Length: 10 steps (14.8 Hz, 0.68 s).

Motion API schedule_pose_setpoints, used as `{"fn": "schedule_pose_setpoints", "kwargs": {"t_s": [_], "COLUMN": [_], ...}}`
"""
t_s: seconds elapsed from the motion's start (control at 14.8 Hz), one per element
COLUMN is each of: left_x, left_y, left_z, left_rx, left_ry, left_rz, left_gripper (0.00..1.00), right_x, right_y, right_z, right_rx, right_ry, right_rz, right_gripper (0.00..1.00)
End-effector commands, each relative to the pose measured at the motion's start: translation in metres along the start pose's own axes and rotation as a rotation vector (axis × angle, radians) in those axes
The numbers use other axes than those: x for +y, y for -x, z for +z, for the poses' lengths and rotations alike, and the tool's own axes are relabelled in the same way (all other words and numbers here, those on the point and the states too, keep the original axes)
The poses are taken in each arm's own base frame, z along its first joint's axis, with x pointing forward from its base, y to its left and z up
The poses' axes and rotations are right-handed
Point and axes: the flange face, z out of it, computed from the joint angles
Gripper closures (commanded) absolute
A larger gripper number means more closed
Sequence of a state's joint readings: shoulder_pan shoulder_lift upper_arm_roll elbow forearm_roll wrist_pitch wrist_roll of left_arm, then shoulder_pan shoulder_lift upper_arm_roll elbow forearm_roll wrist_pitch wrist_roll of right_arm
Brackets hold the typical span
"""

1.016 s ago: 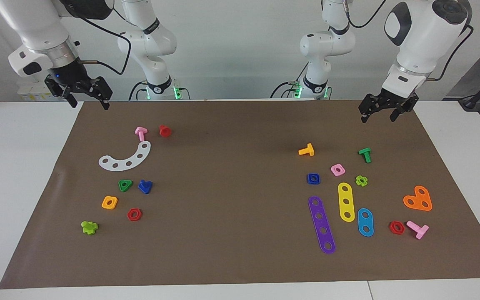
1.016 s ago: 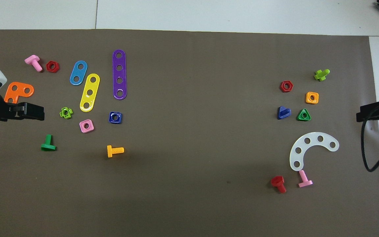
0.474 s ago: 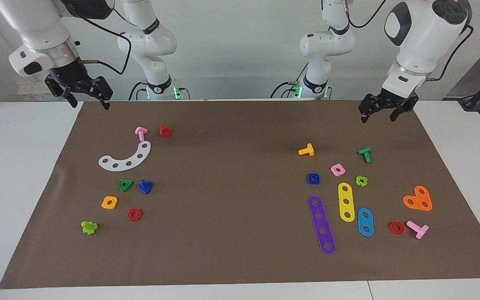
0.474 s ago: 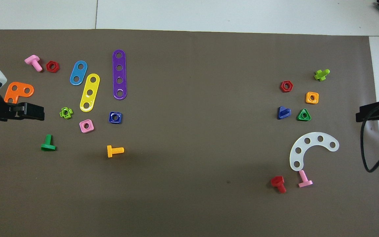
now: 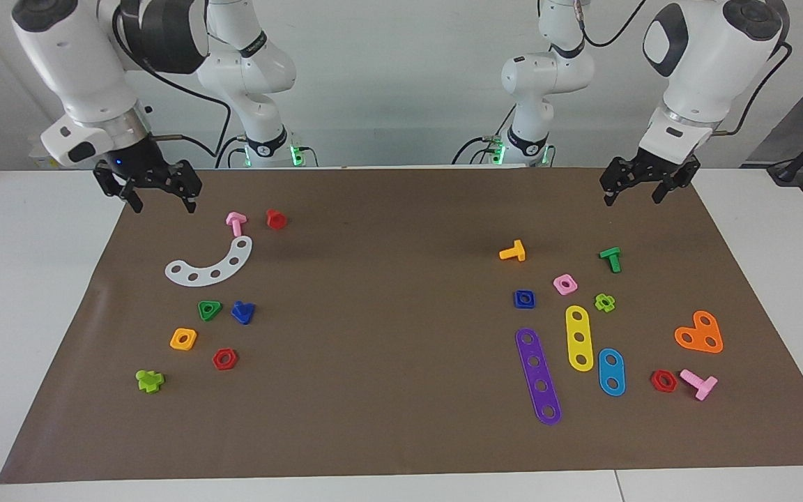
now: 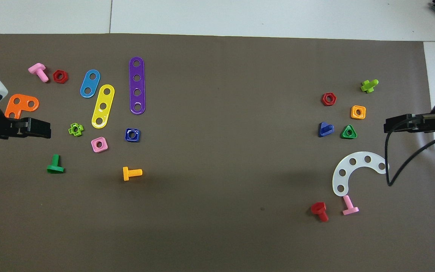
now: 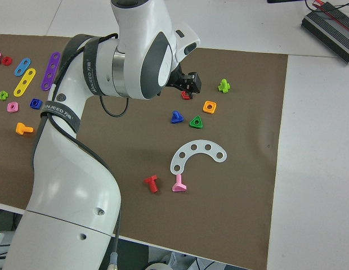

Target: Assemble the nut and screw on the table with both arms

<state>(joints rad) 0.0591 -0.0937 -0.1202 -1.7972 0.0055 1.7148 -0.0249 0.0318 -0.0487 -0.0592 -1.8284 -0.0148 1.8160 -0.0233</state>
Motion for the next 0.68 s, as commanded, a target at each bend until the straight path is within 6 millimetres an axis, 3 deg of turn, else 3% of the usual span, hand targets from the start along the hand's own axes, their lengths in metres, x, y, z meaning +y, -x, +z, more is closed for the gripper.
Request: {"fn": "schedule_pose_setpoints", "kwargs": {"t_s": [0.0,0.14,0.27,0.47,0.61], "left_x": [-0.001,-0.001,-0.001,-0.001,-0.001], "left_y": [0.01,0.01,0.01,0.01,0.01], "left_z": [-0.002,-0.002,-0.002,-0.002,-0.002], "left_rx": [-0.003,-0.003,-0.003,-0.003,-0.003], "left_ry": [0.01,0.01,0.01,0.01,0.01], "left_rz": [-0.015,-0.014,-0.014,-0.014,-0.014], "left_gripper": [0.0,0.0,0.0,0.0,0.0], "right_x": [-0.014,-0.027,-0.038,-0.041,-0.04], "right_y": [-0.02,-0.04,-0.048,-0.052,-0.048], "right_z": [0.06,0.11,0.147,0.191,0.206], "right_rx": [-0.004,-0.019,-0.013,0.007,-0.01], "right_ry": [-0.035,-0.03,-0.027,-0.022,-0.021], "right_rz": [-0.052,-0.084,-0.108,-0.117,-0.118], "right_gripper": [0.0,0.0,0.0,0.0,0.0]}}
